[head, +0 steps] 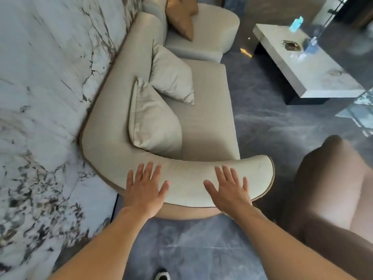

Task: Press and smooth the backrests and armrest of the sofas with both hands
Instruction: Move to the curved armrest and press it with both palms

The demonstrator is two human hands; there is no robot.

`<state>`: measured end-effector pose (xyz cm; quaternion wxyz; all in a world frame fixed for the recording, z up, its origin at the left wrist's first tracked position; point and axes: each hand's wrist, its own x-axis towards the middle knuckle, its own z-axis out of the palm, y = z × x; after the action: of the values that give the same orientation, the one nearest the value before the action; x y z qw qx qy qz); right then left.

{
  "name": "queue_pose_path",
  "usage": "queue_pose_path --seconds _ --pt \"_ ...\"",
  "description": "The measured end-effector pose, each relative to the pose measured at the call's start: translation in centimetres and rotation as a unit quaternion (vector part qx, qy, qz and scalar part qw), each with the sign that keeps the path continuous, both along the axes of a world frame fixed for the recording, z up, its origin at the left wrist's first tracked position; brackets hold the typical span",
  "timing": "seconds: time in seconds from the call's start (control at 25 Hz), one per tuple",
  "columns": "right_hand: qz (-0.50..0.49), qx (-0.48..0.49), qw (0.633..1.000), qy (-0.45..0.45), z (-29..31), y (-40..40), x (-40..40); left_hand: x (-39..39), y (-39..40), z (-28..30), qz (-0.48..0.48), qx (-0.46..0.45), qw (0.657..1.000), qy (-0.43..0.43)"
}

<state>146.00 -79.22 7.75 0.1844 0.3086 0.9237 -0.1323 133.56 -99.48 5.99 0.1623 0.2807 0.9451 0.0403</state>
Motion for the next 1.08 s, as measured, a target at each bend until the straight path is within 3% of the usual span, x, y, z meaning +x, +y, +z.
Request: queue_pose_path --seconds 0.2,0.52,0.64,1.08 --pt "-0.002 0.021 1.000 0.000 -5.4 -0.2 1.9 0.2 0.8 -5.2 -0.019 0.023 0.999 0.018" --pt "-0.042 0.100 0.984 0.138 -12.7 -0.3 -2.1 -3.2 2.4 -10.9 -0.007 0.053 0.990 0.129" --pt "-0.043 0.149 0.972 0.174 -13.6 -0.3 -2.2 -3.1 2.6 -11.1 -0.005 0.065 0.986 0.156" --pt "-0.037 0.157 0.974 0.160 -13.5 0.2 -2.8 -3.6 3.1 -11.3 -0.005 0.056 0.984 0.171"
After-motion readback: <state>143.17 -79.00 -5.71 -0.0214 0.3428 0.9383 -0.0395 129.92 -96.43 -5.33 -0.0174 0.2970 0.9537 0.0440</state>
